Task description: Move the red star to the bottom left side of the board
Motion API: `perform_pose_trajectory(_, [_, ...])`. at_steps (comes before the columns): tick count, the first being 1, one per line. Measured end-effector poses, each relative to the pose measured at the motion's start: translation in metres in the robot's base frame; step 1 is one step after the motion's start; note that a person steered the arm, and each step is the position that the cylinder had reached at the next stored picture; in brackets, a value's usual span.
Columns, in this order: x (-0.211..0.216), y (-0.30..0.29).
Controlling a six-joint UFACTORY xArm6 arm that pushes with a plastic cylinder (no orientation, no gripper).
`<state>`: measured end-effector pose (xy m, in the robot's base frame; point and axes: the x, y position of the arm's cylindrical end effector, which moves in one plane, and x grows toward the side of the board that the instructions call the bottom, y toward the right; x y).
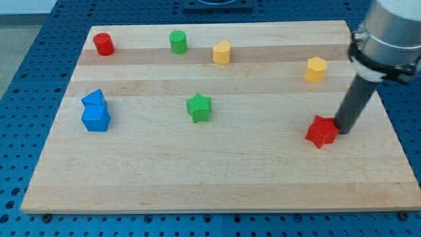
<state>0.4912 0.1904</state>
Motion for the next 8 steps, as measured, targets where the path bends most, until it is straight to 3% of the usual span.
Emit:
perform_pose_trajectory(3, [0.020,-0.120])
perform_pose_trajectory(4, [0.024,-0.135])
perform_pose_trajectory(6, [0.018,-0.082])
perform_pose_trajectory(8, [0.054,-0.075])
